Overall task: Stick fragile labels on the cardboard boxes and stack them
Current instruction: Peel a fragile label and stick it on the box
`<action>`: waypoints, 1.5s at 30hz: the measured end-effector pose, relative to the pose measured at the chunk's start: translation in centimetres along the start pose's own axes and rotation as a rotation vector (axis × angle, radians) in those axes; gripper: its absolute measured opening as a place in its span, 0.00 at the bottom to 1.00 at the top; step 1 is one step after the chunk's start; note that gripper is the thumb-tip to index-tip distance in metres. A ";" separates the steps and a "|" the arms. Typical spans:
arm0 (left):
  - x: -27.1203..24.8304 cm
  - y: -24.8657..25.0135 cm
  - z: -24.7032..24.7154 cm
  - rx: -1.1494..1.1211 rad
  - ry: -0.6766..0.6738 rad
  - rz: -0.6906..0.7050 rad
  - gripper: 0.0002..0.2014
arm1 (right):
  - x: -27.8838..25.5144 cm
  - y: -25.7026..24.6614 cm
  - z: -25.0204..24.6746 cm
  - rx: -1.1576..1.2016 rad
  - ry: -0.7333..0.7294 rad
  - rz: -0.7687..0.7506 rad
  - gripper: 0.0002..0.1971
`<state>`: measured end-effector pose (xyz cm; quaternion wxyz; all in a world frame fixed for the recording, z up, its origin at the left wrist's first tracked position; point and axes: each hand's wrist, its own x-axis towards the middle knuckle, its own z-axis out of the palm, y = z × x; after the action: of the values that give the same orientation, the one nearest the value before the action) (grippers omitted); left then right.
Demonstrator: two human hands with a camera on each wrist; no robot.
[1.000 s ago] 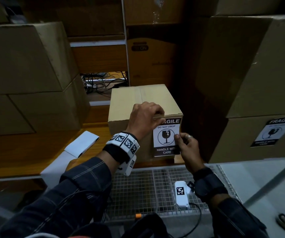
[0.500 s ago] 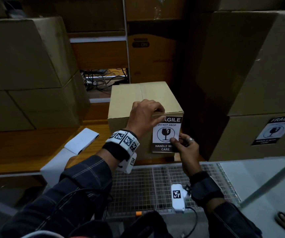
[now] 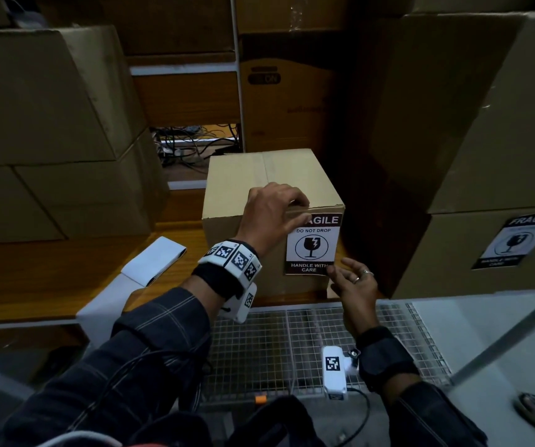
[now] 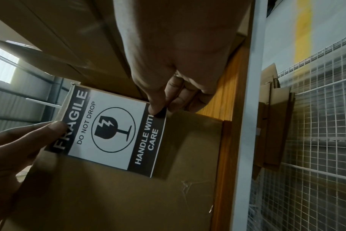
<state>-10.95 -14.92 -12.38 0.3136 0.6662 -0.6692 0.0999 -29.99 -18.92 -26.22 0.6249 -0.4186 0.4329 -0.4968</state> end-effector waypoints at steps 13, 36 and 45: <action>0.1 -0.1 0.0 0.007 -0.003 0.001 0.12 | 1.3 0.3 0.4 -0.056 0.038 -0.031 0.17; 0.0 -0.2 0.2 -0.018 0.029 0.023 0.11 | 2.1 1.5 0.7 -0.311 0.055 -0.175 0.09; -1.0 -0.1 -0.3 0.116 0.001 0.070 0.19 | 0.9 -1.8 -0.3 -0.435 0.039 -0.318 0.18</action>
<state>-10.80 -13.97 -12.71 0.2712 0.6595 -0.6849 0.1499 -30.62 -20.14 -24.66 0.4257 -0.5963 0.4703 -0.4919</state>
